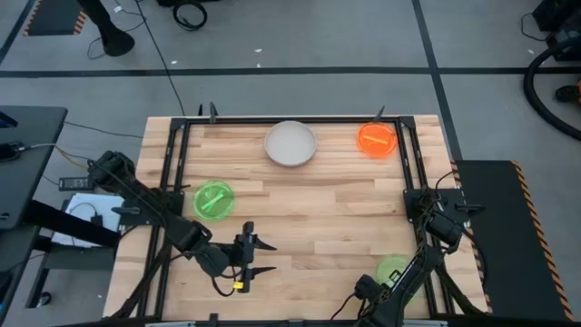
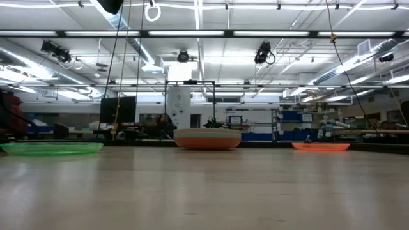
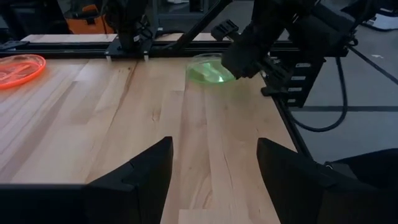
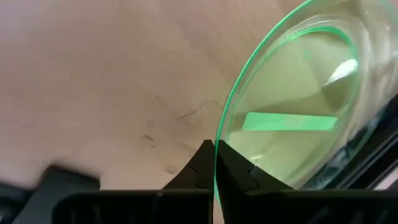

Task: Stack plastic plates
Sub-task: Stack the bottom green plate on top of the top green plate

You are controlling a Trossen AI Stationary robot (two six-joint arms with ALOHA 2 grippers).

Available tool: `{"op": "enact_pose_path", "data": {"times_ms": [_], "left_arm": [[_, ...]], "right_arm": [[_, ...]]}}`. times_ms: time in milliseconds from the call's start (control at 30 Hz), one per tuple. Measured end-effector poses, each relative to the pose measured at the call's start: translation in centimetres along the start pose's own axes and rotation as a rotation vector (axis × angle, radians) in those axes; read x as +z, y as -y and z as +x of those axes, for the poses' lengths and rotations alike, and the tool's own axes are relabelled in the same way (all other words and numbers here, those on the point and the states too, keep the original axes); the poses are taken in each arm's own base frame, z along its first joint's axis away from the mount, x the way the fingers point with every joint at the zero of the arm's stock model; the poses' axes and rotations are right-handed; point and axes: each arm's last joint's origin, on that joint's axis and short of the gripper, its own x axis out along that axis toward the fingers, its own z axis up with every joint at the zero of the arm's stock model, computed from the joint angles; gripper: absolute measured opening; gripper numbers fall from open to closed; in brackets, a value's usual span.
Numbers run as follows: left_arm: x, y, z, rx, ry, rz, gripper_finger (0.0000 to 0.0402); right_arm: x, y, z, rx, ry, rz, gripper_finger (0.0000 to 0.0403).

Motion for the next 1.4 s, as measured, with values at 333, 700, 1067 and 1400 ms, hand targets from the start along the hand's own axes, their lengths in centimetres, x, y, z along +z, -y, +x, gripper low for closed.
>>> {"op": "enact_pose_path", "data": {"times_ms": [333,700,1067,1400], "left_arm": [[-2.6,3.1,1.2,-0.120,0.028,0.195,0.0238],[-5.3,5.6,5.2,-0.188,0.102,0.351,0.0238],[-3.7,7.6,8.4,-0.254,0.024,0.538,0.0225],[-3.8,7.0,8.7,-0.204,-0.013,0.540,0.0170]], "right_arm": [[0.1,-1.4,-6.4,0.197,0.225,-0.618,0.0005],[0.7,-1.9,-12.2,0.265,0.542,-1.282,0.0006],[4.9,-2.0,-13.2,0.249,0.555,-1.302,0.0006],[6.0,-2.1,-13.5,0.250,0.580,-1.313,0.0007]]}}
